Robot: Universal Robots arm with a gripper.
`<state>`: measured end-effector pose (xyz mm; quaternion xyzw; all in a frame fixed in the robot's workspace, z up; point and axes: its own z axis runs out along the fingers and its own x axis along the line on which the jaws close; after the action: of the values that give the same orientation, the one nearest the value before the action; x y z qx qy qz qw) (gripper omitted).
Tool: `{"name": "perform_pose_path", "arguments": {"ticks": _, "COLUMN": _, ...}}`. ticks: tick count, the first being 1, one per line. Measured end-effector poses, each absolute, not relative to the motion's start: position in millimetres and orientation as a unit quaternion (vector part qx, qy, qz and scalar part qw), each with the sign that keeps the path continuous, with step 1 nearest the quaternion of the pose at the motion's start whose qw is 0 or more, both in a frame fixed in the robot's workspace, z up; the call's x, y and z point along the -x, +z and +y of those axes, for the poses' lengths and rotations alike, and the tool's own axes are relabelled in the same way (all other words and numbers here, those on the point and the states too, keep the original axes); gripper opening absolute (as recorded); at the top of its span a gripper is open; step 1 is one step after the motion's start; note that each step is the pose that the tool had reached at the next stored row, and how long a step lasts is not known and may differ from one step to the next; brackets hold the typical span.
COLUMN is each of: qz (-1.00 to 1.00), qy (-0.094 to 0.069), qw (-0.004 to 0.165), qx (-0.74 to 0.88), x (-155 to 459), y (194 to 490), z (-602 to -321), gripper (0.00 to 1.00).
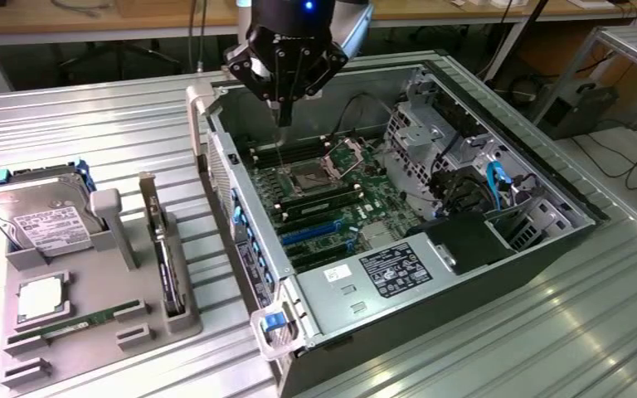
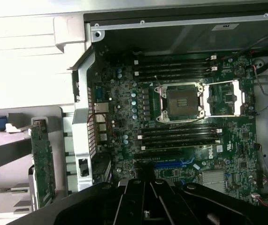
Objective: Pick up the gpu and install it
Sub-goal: 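Reach for the gpu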
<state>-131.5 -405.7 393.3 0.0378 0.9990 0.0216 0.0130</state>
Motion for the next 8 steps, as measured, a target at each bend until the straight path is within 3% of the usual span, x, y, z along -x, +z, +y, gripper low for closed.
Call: {"name": "perform_pose_path", "arguments": {"ticks": 8, "qz": 0.999, "qy": 0.022, "qw": 0.013, "qx": -0.038, "x": 168, "y": 393, "z": -429, "gripper": 0.11}}
